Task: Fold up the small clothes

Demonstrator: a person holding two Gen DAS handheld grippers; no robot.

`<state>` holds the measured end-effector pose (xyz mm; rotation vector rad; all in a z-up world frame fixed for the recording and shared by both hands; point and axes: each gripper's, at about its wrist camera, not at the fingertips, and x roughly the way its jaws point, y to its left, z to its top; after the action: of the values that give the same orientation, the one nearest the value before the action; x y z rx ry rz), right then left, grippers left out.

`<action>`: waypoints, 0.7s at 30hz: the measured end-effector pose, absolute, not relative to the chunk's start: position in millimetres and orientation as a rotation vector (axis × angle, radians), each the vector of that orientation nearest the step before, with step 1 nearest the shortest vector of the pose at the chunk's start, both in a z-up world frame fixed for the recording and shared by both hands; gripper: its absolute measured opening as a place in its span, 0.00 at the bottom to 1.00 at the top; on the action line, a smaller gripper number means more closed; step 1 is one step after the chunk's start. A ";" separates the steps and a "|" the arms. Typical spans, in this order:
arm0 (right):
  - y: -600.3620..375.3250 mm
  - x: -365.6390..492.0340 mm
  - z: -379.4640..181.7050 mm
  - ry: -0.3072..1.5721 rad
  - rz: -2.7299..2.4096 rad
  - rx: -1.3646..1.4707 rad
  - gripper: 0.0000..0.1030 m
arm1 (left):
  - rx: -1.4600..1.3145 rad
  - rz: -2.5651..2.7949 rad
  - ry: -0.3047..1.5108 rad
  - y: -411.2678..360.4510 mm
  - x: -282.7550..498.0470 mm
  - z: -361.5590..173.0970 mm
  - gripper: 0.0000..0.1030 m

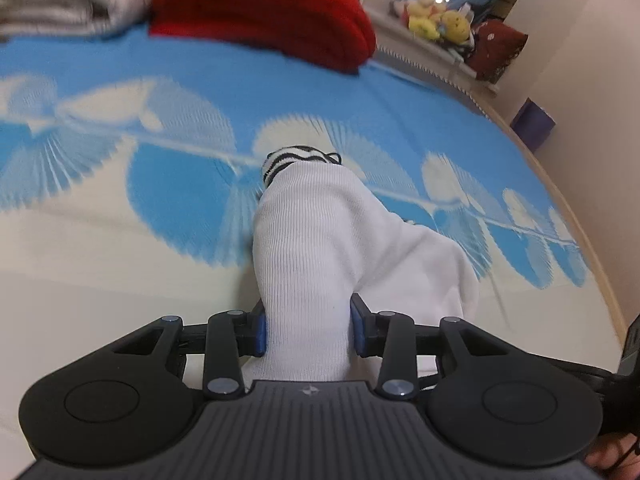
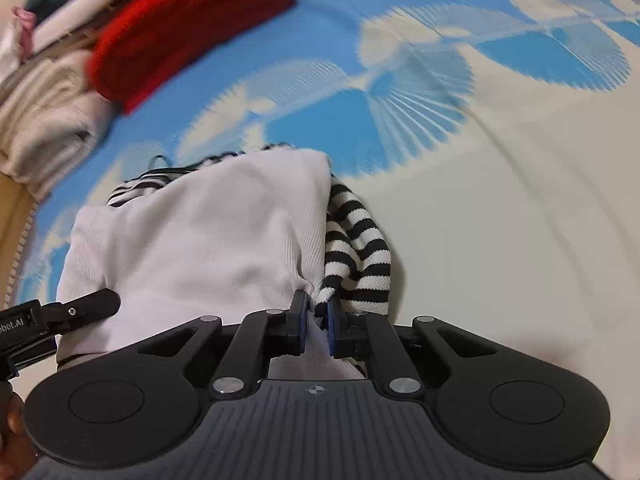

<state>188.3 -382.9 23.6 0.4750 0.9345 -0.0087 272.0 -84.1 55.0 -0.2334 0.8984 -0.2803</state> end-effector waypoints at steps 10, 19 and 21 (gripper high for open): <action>-333.8 214.0 29.4 0.851 0.033 0.437 0.09 | -0.203 -0.162 0.890 -38.5 291.9 62.0 0.60; -319.4 215.0 18.1 0.901 -0.072 0.355 0.09 | -0.041 -0.265 0.812 -39.9 259.2 90.1 0.60; -316.5 215.2 20.4 0.901 -0.064 0.321 0.09 | -0.016 -0.303 0.848 -41.0 255.6 85.6 0.60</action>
<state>215.2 -316.5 20.4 0.3209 0.9013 -0.0641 255.6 -41.0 85.6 -0.0164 0.8484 -0.3028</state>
